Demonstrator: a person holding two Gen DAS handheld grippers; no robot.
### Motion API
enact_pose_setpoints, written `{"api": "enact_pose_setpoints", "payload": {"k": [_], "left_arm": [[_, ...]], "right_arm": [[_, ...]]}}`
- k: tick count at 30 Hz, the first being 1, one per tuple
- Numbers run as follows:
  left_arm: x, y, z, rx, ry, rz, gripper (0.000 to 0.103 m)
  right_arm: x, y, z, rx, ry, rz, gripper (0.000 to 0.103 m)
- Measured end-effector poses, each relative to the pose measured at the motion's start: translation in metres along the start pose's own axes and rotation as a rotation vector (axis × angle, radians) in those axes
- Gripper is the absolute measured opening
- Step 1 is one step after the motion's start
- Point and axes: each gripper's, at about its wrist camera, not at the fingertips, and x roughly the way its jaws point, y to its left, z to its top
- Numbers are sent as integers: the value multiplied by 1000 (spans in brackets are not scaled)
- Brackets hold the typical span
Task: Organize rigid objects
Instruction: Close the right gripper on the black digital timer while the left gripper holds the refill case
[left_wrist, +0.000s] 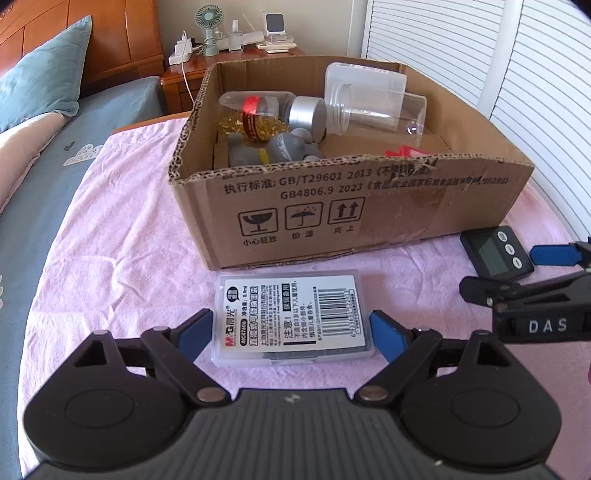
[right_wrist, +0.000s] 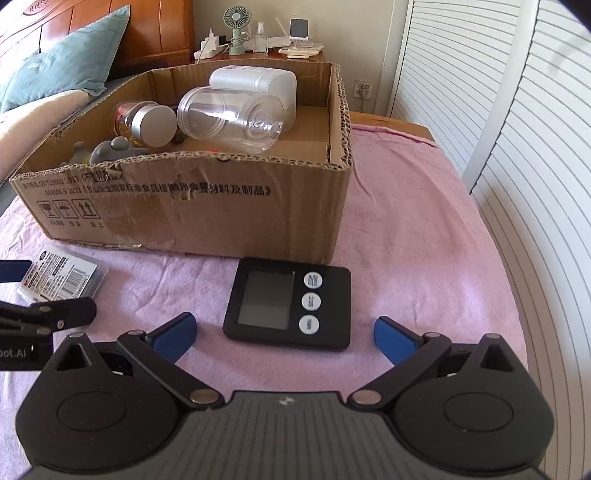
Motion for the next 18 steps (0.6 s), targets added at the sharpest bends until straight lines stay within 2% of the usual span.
{"api": "enact_pose_setpoints", "payload": {"k": [4,11,18], "left_arm": [[1,0,2,6,4,-1,90],[6,-2,6,7,-12,8,90],[6,-2,7,3,-12,7,89]], "right_arm": [[6,2,7,8,-21,-8,103],[5,1,9,33,-40,-26,96],[-2,1,7,40,-51,-34,77]]}}
